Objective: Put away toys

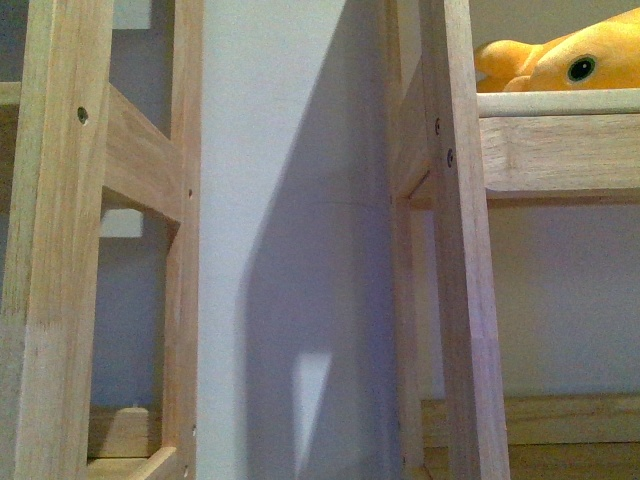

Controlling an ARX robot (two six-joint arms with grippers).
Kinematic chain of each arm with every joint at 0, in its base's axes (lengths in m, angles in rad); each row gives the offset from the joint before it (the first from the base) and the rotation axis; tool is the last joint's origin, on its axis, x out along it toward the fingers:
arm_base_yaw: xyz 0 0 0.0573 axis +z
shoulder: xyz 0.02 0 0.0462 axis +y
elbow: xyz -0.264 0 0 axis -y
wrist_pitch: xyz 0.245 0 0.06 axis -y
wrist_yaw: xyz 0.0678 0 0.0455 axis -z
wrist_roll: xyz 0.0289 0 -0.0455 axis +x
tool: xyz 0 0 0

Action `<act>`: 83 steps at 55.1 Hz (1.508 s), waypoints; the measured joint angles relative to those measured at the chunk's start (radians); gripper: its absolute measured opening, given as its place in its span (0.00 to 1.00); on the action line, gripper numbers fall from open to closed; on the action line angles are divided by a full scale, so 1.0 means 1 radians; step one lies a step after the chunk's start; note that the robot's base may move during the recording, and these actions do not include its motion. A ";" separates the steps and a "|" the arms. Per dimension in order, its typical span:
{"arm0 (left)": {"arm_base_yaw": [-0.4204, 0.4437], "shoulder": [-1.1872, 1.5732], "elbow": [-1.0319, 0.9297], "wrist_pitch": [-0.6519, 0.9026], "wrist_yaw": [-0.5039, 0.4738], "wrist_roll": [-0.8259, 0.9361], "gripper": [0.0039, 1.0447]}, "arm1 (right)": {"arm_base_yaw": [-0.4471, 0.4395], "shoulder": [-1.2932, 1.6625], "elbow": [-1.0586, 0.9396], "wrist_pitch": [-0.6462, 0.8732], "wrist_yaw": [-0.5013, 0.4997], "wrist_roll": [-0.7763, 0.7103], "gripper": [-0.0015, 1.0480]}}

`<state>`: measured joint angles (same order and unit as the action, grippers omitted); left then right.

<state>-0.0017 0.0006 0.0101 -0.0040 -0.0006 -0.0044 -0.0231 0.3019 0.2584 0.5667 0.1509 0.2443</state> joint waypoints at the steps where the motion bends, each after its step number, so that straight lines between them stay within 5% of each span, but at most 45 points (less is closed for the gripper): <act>1: 0.000 0.000 0.000 0.000 0.000 0.000 0.94 | 0.003 -0.007 -0.009 -0.009 0.004 0.002 0.94; 11: 0.000 0.000 0.000 0.000 0.000 0.000 0.94 | -0.008 -0.120 -0.152 -0.117 0.011 0.023 0.94; 30: 0.000 0.000 0.000 0.000 0.000 0.000 0.94 | -0.194 -0.232 -0.246 -0.252 -0.130 0.055 0.94; 55: 0.000 0.000 0.000 0.000 0.000 0.000 0.94 | -0.212 -0.237 -0.245 -0.275 -0.156 0.045 0.93; 60: 0.000 0.000 0.000 0.000 0.001 0.000 0.94 | -0.254 -0.237 -0.233 -0.454 -0.344 -0.064 0.81; 64: 0.000 0.000 0.000 0.000 0.000 0.000 0.94 | -0.235 -0.246 -0.244 -0.527 -0.391 -0.143 0.71; 76: 0.000 0.000 0.000 0.000 0.000 0.000 0.94 | -0.148 -0.278 -0.244 -0.550 -0.315 -0.219 0.40; 80: 0.000 0.000 0.000 0.000 0.000 0.000 0.94 | -0.027 -0.292 -0.244 -0.564 -0.172 -0.227 0.24; 83: 0.000 0.000 0.000 0.000 0.000 0.000 0.94 | 0.011 -0.294 -0.244 -0.565 -0.166 -0.235 0.12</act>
<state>-0.0017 0.0006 0.0101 -0.0040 -0.0002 -0.0044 -0.0120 0.0082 0.0143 0.0017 -0.0151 0.0097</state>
